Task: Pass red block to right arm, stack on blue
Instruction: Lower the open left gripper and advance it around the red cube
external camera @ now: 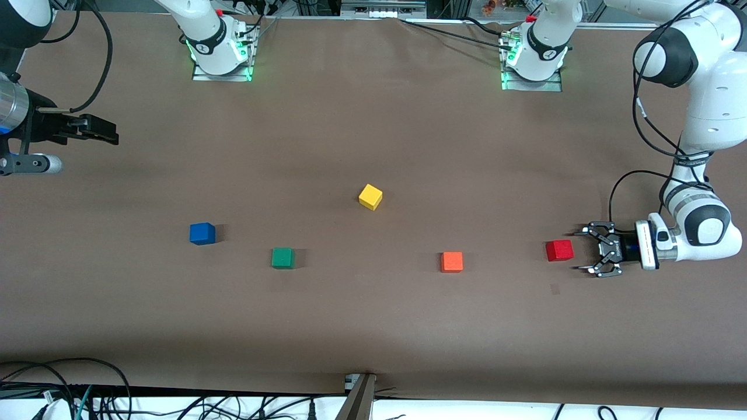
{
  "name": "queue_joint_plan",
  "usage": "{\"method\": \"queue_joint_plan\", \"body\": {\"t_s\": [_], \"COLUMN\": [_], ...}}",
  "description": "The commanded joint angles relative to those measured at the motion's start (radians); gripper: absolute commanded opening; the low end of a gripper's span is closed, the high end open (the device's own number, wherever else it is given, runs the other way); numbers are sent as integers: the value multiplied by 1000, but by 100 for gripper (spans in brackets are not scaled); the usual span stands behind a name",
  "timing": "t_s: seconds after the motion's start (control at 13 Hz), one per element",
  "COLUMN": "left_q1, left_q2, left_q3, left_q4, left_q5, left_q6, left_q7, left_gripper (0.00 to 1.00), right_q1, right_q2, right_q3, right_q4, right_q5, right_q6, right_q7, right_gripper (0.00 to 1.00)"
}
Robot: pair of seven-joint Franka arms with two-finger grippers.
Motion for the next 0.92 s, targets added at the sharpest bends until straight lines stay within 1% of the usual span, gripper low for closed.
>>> {"method": "queue_joint_plan", "body": {"t_s": [0.0, 0.54, 0.69, 0.77, 0.85], "left_q1": [-26, -26, -26, -26, -26], "left_q2": [32, 33, 32, 32, 32], "left_q3": [4, 4, 4, 4, 4], "left_q4": [27, 16, 22, 22, 22], "left_q5": [-46, -52, -52, -52, -52], "left_q6": [19, 16, 15, 13, 13], "left_q7": [68, 91, 120, 137, 140], "left_gripper": [100, 100, 62, 49, 42], "right_q1": [0, -3, 0, 0, -1], "right_q2": [7, 24, 27, 27, 27], "right_q3": [0, -2, 0, 0, 0], "right_q4": [21, 23, 23, 23, 23], "right_q5": [6, 6, 6, 4, 6], "right_q6": [-3, 16, 17, 16, 17], "right_q7": [9, 1, -2, -2, -2], "right_gripper": [100, 100, 100, 100, 100]}}
